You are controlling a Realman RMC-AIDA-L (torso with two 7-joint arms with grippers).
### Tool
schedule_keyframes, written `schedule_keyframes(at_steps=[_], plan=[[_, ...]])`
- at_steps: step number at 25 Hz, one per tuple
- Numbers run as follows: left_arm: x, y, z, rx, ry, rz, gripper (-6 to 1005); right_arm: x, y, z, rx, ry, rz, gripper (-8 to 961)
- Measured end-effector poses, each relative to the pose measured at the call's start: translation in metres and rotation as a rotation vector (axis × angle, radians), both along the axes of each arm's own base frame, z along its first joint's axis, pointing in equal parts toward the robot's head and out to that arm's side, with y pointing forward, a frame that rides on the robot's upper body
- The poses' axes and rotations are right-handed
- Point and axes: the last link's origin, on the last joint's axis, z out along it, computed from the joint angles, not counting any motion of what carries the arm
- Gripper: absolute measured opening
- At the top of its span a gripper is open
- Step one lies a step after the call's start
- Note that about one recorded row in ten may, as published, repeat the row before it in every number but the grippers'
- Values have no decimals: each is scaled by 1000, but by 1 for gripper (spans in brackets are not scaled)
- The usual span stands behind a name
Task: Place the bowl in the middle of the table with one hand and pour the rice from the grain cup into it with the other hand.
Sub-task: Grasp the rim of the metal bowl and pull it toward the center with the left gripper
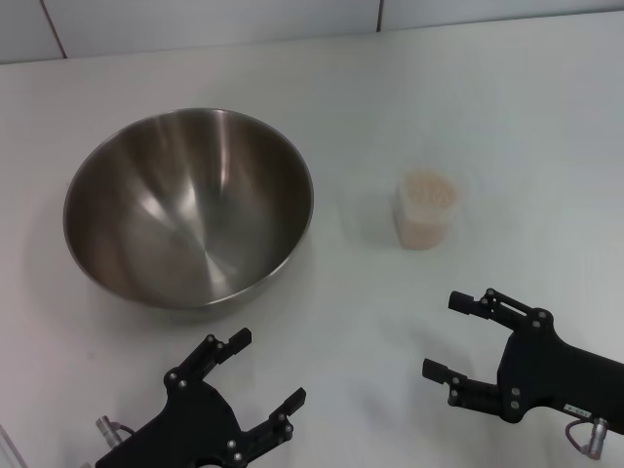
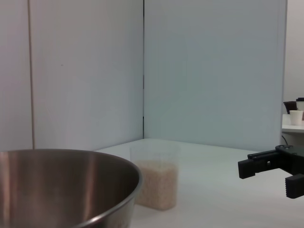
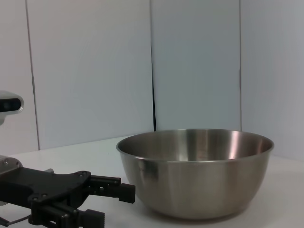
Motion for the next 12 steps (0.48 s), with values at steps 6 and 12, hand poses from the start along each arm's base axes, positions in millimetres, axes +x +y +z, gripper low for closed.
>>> schedule_keyframes(at_steps=[6,12], plan=[[0,0,0,0,-1,-1,857,-1,0,-1,-1,4,0,816],[12,-8,9,9,-63,-108,856,-2,1,-1,-2,6,3,816]])
